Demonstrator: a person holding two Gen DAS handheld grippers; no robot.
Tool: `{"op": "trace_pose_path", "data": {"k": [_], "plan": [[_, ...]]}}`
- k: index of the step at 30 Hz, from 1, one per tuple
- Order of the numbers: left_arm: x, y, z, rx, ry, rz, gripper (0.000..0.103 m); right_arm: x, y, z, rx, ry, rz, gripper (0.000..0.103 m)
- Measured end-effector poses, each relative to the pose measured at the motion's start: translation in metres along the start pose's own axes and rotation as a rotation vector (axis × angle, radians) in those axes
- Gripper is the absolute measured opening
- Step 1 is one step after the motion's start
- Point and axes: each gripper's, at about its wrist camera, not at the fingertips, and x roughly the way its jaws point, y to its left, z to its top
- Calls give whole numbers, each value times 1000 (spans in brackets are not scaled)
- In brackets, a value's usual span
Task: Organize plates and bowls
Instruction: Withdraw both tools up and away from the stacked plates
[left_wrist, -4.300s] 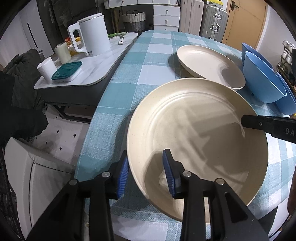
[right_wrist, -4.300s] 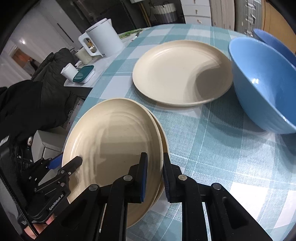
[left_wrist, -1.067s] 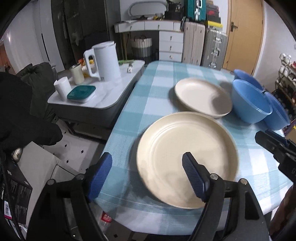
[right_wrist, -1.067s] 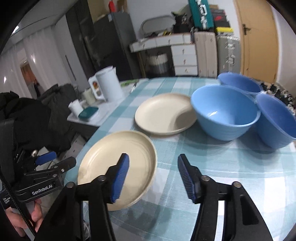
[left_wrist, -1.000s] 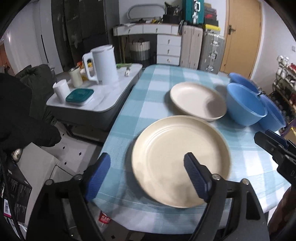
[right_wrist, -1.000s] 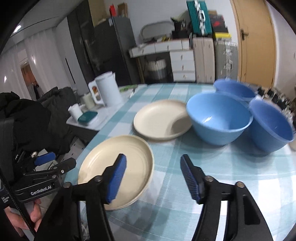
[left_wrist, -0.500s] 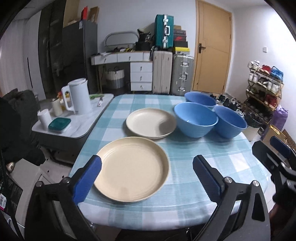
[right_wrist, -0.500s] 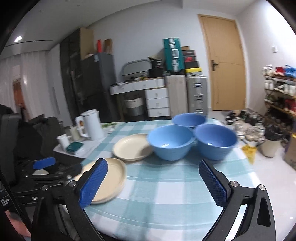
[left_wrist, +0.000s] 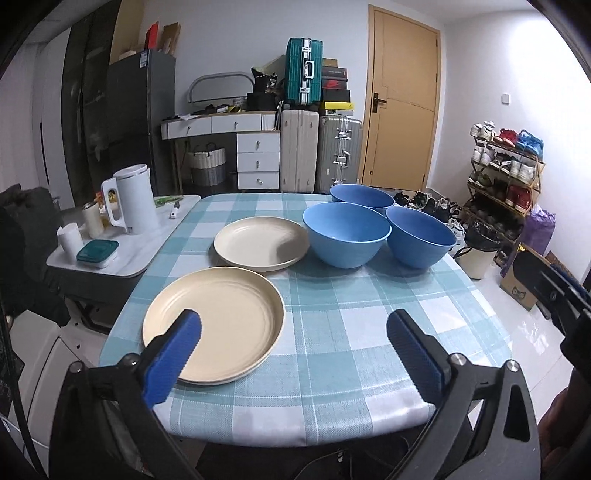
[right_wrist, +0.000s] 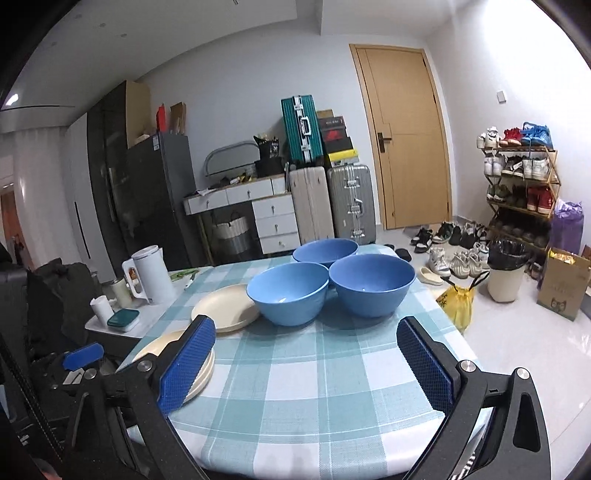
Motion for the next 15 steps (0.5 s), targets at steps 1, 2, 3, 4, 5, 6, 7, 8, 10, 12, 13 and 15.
{"op": "trace_pose_path", "data": {"k": [1, 2, 3, 4, 5, 6, 7, 8, 10, 12, 13, 15], "plan": [[-1, -1, -1, 2, -1, 5, 103, -1, 0, 0, 6, -7, 4, 101], [-1, -2, -2, 5, 4, 5, 103, 1, 2, 1, 8, -8, 14, 101], [0, -2, -2, 6, 10, 4, 103, 0, 1, 1, 10, -9, 32, 101], [0, -3, -3, 5, 14, 7, 103, -2, 0, 0, 15, -13, 44, 101], [0, -2, -4, 3, 17, 11, 103, -2, -1, 0, 15, -17, 44, 102], [0, -2, -4, -1, 16, 15, 103, -4, -1, -1, 10, -22, 36, 102], [0, -2, -5, -3, 14, 16, 103, -5, -1, -2, 5, -26, 28, 102], [-1, -1, -5, -5, 13, 17, 103, -6, 0, -4, -2, -25, 20, 102], [-1, -1, -5, -9, 14, 14, 103, -5, 2, -7, -13, -9, 17, 102], [-2, -2, -5, -4, 16, 11, 103, -5, 4, -9, -21, -1, 24, 102], [-1, -3, -6, 0, 18, 13, 103, -6, 4, -10, -23, -2, 28, 102], [0, -4, -7, 10, 23, 17, 103, -7, 5, -12, -23, -1, 42, 102]]}}
